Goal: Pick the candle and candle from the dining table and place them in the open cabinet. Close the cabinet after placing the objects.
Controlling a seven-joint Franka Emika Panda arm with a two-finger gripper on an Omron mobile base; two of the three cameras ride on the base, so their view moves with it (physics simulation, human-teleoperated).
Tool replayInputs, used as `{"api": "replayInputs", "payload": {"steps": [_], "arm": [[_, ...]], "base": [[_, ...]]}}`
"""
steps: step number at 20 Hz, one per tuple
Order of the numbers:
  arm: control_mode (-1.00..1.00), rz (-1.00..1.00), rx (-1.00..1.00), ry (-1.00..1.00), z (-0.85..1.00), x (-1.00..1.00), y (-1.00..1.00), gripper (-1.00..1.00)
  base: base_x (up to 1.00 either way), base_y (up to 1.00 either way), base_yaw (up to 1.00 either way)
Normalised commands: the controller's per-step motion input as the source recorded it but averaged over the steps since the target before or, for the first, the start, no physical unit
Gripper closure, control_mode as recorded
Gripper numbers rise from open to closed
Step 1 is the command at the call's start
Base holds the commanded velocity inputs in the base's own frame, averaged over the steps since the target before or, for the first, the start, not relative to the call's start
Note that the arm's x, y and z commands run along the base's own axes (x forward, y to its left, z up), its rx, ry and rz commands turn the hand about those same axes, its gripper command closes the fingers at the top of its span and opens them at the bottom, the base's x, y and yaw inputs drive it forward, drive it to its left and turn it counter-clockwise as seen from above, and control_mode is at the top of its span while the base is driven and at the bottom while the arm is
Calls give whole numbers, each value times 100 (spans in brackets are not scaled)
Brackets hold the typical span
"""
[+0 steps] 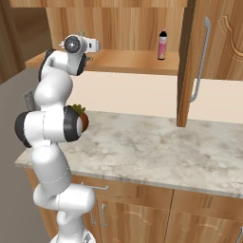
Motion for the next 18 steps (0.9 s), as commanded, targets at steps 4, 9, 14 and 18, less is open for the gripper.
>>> {"api": "replayInputs", "payload": {"steps": [4, 9, 14, 18], "arm": [[-100, 0, 0, 0, -26, 1, 4, -100], [-100, 0, 0, 0, -18, 0, 0, -100], [-100, 0, 0, 0, -7, 0, 0, -100], [-100, 0, 0, -1, -5, 0, -1, -100]], "base": [[0, 0, 0], [0, 0, 0], [0, 0, 0], [0, 0, 0]]}}
